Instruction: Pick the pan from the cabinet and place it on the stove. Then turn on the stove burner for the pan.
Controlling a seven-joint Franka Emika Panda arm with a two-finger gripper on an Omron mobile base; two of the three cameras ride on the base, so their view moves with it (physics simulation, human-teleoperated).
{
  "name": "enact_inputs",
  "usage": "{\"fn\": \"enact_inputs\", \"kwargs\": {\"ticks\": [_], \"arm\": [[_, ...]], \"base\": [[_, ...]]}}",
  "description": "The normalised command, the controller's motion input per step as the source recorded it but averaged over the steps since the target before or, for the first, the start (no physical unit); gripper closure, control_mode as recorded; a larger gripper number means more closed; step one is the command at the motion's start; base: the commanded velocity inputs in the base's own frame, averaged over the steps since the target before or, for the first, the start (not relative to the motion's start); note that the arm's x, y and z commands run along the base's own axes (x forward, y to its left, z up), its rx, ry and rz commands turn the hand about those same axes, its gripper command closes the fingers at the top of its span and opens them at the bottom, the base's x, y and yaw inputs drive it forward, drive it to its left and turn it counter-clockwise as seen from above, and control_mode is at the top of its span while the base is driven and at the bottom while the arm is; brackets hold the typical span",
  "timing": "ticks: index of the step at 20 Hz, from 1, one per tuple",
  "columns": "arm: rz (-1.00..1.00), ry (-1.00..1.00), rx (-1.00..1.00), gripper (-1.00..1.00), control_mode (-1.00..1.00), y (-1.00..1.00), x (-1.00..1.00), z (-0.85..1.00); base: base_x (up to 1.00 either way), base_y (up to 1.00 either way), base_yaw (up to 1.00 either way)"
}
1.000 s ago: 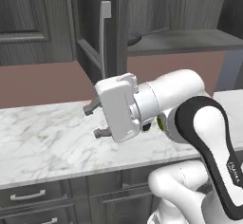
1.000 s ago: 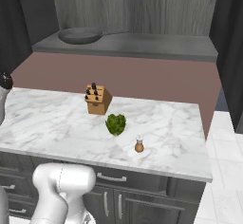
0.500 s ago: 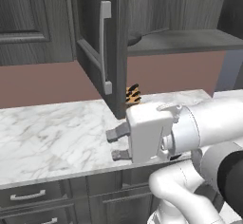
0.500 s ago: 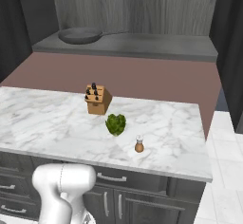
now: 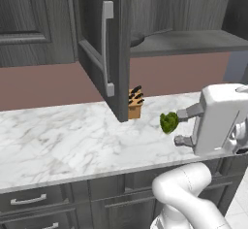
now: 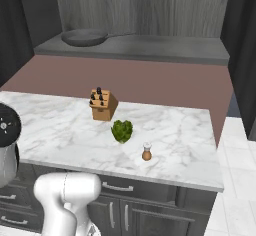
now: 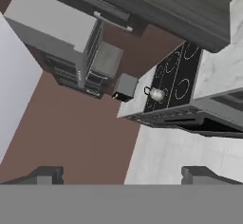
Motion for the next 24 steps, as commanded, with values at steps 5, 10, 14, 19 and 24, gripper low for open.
{"fn": "enact_inputs", "kwargs": {"ticks": [5,10,14,19,24], "arm": [[-0.2,0.0,0.03,-1.0,-1.0,-1.0,0.11,0.13],[-0.22,0.0,0.01,-1.0,-1.0,-0.98,0.41,0.08],[-0.27,0.02,0.0,-1.0,-1.0,-0.73,0.72,0.04],[-0.29,0.05,0.0,-1.0,-1.0,-0.54,0.88,0.01],[-0.27,0.03,0.0,-1.0,-1.0,-0.31,0.97,0.0]], "base": [[0.0,0.0,0.0],[0.0,0.0,0.0],[0.0,0.0,0.0],[0.0,0.0,0.0],[0.0,0.0,0.0]]}}
